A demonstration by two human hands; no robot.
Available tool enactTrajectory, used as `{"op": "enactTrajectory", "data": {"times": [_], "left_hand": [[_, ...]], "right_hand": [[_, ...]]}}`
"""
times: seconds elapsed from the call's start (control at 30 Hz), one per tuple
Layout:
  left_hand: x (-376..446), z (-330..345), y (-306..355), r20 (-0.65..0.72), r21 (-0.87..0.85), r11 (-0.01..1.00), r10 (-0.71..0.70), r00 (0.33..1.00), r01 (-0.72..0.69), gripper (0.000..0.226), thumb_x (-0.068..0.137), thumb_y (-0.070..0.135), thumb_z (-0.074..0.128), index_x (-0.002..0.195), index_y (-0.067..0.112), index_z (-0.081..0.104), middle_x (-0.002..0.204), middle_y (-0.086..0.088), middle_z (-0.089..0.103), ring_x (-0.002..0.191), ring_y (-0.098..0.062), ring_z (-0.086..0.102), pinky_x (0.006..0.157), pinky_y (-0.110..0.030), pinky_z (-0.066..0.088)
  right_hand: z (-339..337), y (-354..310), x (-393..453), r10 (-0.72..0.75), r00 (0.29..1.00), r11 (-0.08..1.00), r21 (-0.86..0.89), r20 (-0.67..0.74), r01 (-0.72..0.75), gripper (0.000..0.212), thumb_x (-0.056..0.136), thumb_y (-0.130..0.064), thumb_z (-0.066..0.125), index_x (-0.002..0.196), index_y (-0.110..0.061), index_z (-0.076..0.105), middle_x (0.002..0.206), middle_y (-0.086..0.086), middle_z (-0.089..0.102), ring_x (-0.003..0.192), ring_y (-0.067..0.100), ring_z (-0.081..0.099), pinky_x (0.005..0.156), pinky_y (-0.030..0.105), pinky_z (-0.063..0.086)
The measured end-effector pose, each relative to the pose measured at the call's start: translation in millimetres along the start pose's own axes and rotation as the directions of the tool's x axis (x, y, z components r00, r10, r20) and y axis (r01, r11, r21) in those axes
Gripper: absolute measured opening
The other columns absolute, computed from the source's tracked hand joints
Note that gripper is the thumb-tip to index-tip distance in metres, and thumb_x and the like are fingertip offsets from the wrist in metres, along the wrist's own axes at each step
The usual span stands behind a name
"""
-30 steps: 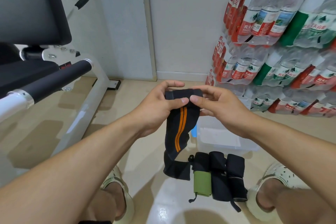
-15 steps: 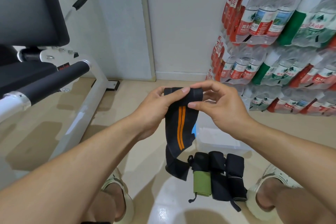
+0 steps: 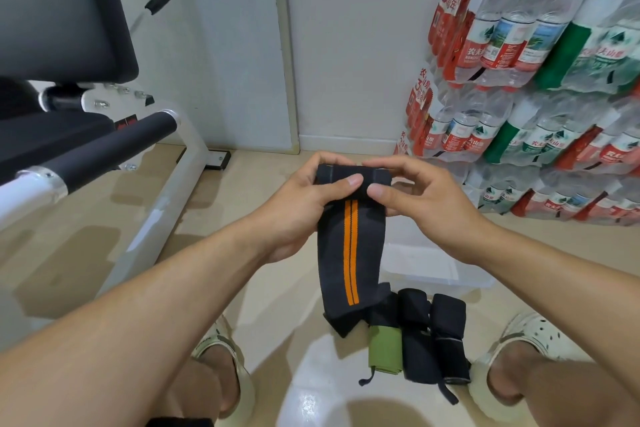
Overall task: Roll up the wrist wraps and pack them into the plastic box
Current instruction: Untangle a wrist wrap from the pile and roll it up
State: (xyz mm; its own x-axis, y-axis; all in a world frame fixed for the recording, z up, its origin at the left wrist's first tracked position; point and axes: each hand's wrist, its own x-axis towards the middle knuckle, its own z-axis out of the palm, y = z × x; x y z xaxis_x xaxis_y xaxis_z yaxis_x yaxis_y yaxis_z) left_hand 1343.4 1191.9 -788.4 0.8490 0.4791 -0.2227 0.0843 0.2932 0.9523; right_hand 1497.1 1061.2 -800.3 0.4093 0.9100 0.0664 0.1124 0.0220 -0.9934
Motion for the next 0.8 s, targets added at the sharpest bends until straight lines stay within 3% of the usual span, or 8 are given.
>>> {"op": "enactTrajectory", "data": {"times": [0.07, 0.17, 0.3, 0.4, 0.5, 0.6, 0.7, 0.8], "left_hand": [[0, -1, -1, 0.005, -0.011, 1.000, 0.010, 1.000, -0.010, 0.022, 0.094, 0.014, 0.068, 0.114, 0.019, 0.059, 0.097, -0.005, 0.073, 0.089, -0.022, 0.071, 0.077, -0.034, 0.056], [-1, 1, -1, 0.004, -0.059, 0.998, -0.004, 1.000, 0.004, 0.024, 0.095, 0.015, 0.066, 0.117, 0.017, 0.058, 0.100, -0.007, 0.071, 0.091, -0.022, 0.070, 0.081, -0.036, 0.058], [1, 3, -3, -0.013, -0.103, 0.994, -0.030, 0.999, 0.029, 0.024, 0.099, 0.026, 0.061, 0.118, 0.011, 0.059, 0.114, -0.013, 0.068, 0.104, -0.026, 0.069, 0.097, -0.042, 0.054], [2, 2, -4, 0.059, 0.000, 0.995, -0.099, 0.993, 0.099, 0.045, 0.102, 0.045, 0.051, 0.129, 0.011, 0.064, 0.126, -0.012, 0.070, 0.118, -0.027, 0.067, 0.102, -0.046, 0.052], [2, 3, -5, 0.018, -0.010, 0.996, -0.087, 0.996, 0.087, 0.038, 0.103, 0.036, 0.055, 0.127, 0.009, 0.065, 0.120, -0.015, 0.073, 0.113, -0.029, 0.069, 0.100, -0.045, 0.052], [3, 1, -5, -0.025, -0.039, 0.999, -0.030, 0.999, 0.029, 0.029, 0.102, 0.025, 0.058, 0.124, 0.007, 0.065, 0.112, -0.012, 0.075, 0.104, -0.026, 0.072, 0.093, -0.039, 0.055], [3, 0, -4, -0.024, -0.025, 1.000, 0.007, 1.000, -0.008, 0.031, 0.099, 0.021, 0.062, 0.127, 0.006, 0.059, 0.112, -0.011, 0.075, 0.103, -0.025, 0.073, 0.085, -0.036, 0.056], [4, -1, -5, -0.055, -0.008, 1.000, 0.028, 0.998, -0.029, 0.034, 0.095, 0.018, 0.069, 0.125, 0.012, 0.055, 0.115, -0.011, 0.073, 0.105, -0.026, 0.072, 0.087, -0.036, 0.057]], "right_hand": [[1, 1, 0, 0.029, 0.999, 0.998, 0.059, 0.020, -0.030, 0.038, 0.081, -0.023, 0.076, 0.119, -0.022, 0.071, 0.106, 0.003, 0.076, 0.099, 0.029, 0.075, 0.084, 0.039, 0.063], [1, 6, 1, -0.050, 0.998, 0.995, -0.092, -0.048, 0.045, 0.040, 0.082, -0.011, 0.081, 0.119, -0.025, 0.074, 0.109, 0.007, 0.076, 0.099, 0.037, 0.071, 0.092, 0.041, 0.061], [6, 8, 3, -0.233, 0.967, 0.960, -0.184, -0.104, 0.211, 0.042, 0.081, -0.002, 0.081, 0.114, -0.029, 0.076, 0.106, 0.003, 0.068, 0.095, 0.026, 0.068, 0.091, 0.032, 0.057], [8, 11, 1, -0.334, 0.936, 0.923, -0.239, -0.113, 0.300, 0.043, 0.084, 0.003, 0.078, 0.114, -0.027, 0.076, 0.105, 0.003, 0.063, 0.097, 0.018, 0.067, 0.090, 0.031, 0.057], [5, 14, -1, -0.429, 0.902, 0.832, -0.411, -0.049, 0.373, 0.044, 0.086, 0.004, 0.076, 0.118, -0.026, 0.074, 0.110, 0.000, 0.064, 0.107, 0.015, 0.064, 0.088, 0.029, 0.057], [3, 13, 2, -0.324, 0.945, 0.888, -0.355, -0.031, 0.293, 0.050, 0.085, 0.000, 0.079, 0.127, -0.026, 0.070, 0.118, -0.001, 0.065, 0.111, 0.016, 0.065, 0.092, 0.035, 0.058], [1, 10, 3, -0.064, 0.998, 0.975, -0.216, -0.016, 0.059, 0.064, 0.077, -0.025, 0.087, 0.135, -0.034, 0.063, 0.120, 0.004, 0.071, 0.110, 0.020, 0.068, 0.095, 0.033, 0.058], [-1, 8, 3, 0.027, 0.999, 0.995, -0.098, 0.041, -0.023, 0.057, 0.079, -0.040, 0.078, 0.133, -0.032, 0.064, 0.117, 0.010, 0.074, 0.106, 0.022, 0.072, 0.092, 0.039, 0.061]]}}
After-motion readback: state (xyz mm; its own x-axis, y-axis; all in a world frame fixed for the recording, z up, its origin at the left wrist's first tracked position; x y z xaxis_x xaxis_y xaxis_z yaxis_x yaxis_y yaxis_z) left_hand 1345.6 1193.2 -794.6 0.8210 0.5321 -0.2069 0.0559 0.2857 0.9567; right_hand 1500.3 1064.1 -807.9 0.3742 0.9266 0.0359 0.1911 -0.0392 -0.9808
